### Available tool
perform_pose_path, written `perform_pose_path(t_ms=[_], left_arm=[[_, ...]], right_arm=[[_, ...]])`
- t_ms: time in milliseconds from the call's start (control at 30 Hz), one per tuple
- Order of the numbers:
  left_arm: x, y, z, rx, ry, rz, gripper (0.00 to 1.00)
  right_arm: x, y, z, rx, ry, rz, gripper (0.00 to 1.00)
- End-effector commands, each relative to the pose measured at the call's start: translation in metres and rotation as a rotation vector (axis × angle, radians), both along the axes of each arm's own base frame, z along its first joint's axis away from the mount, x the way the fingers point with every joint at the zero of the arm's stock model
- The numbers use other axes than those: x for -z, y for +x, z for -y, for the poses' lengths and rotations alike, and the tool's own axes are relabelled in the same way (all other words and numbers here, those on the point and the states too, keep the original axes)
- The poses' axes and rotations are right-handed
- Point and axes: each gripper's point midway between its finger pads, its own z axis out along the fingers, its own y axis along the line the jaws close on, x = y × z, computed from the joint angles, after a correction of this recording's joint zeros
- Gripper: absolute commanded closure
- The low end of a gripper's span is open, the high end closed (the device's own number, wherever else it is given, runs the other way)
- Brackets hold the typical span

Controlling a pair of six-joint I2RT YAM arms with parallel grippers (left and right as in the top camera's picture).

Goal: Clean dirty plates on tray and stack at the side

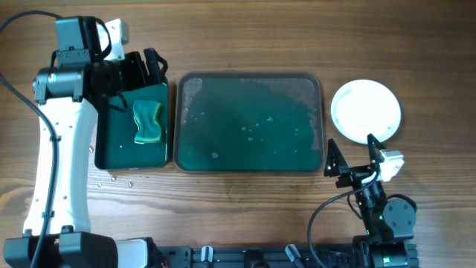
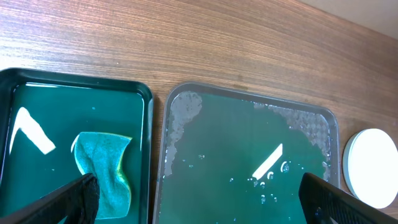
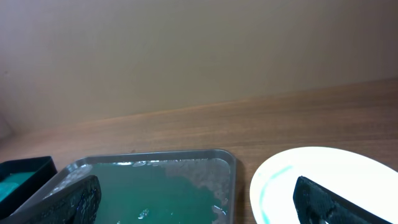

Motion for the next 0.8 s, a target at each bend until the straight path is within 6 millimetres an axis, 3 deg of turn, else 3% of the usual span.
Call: perform_pose_path(t_ms=[0, 133, 267, 400, 500, 767], left_arm=[[0.002, 0.000, 0.002, 0.005, -0.015, -0.011, 0.00], [-0.008, -0.001, -0.002, -0.012, 0.024, 0.038, 0.00], [-0.042, 0.002, 0.003, -0.008, 0.056, 0.244, 0.00], [-0.062, -0.013, 0.005, -0.023, 0.088, 0.426, 0.00], [-0.057, -0.031, 0.002, -0.048, 0.112, 0.514, 0.00], [-0.015, -0.095, -0.005, -0.102, 0.133, 0.782, 0.00]], right_arm=[[-0.004, 0.000, 0.002, 0.011, 0.012, 0.015, 0.00], [-0.004, 0.000, 0.002, 0.011, 0.012, 0.015, 0.00], [-0.004, 0.000, 0.002, 0.011, 0.012, 0.015, 0.00], [-0.004, 0.000, 0.002, 0.011, 0.013, 0.015, 0.00], [-0.004, 0.000, 0.002, 0.011, 0.012, 0.015, 0.00], [-0.004, 0.000, 0.002, 0.011, 0.012, 0.015, 0.00]])
